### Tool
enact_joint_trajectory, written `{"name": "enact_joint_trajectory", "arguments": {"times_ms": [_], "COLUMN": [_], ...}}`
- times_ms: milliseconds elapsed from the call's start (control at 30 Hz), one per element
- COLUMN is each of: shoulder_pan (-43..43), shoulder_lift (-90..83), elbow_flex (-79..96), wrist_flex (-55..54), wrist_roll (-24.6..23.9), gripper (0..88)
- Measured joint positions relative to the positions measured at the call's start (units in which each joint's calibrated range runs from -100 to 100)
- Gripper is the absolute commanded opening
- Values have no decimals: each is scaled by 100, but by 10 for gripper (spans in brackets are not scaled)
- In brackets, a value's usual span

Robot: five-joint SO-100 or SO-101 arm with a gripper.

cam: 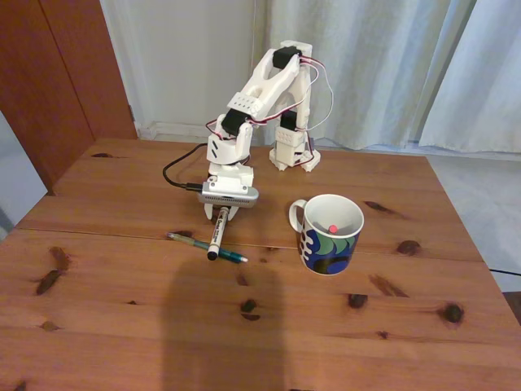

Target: Clean up the desk and place the pens and markers into the cup

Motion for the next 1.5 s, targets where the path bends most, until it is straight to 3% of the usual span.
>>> {"name": "enact_joint_trajectory", "arguments": {"times_ms": [233, 367, 733, 933, 1200, 1500], "shoulder_pan": [7, 7, 7, -579, -1225, -1907], "shoulder_lift": [0, 0, 0, 17, 17, 8], "elbow_flex": [0, 0, -59, -1096, -1648, -943], "wrist_flex": [0, 0, 0, -66, -2207, -5068], "wrist_roll": [15, 15, 5, -840, -2178, -2711], "gripper": [139, 0, 8, 8, 8, 8]}}
